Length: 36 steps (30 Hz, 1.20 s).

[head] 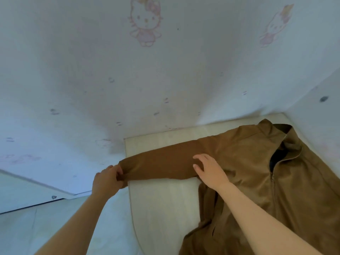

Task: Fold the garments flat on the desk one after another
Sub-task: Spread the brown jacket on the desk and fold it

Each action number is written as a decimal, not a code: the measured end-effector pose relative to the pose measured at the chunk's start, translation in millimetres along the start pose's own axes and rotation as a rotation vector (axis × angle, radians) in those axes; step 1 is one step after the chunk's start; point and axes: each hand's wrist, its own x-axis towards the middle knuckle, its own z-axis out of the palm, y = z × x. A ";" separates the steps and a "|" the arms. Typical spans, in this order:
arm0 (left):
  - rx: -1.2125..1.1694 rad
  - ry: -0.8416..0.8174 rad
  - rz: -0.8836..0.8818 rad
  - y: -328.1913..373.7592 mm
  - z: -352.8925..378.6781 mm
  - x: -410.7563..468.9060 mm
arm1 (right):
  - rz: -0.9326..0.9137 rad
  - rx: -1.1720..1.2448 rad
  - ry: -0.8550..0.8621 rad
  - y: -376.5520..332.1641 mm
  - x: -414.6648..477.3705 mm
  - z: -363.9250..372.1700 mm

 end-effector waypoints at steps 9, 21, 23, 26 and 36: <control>-0.232 0.154 -0.243 -28.5 25.6 -2.2 | -0.109 -0.293 -0.400 -30.1 63.5 30.2; -0.383 0.534 -0.019 2.7 -22.9 -7.0 | -0.115 -0.188 -0.147 -72.6 132.5 23.7; -0.382 0.588 -0.029 -3.4 -19.0 -7.2 | -0.177 -0.044 0.203 -75.5 130.1 21.0; -0.639 0.761 -0.232 3.2 -8.8 -4.4 | -0.222 0.185 0.260 -73.4 118.9 28.6; -2.590 0.374 -0.755 -13.6 23.3 15.8 | -0.041 -0.302 -0.313 -21.0 77.1 55.0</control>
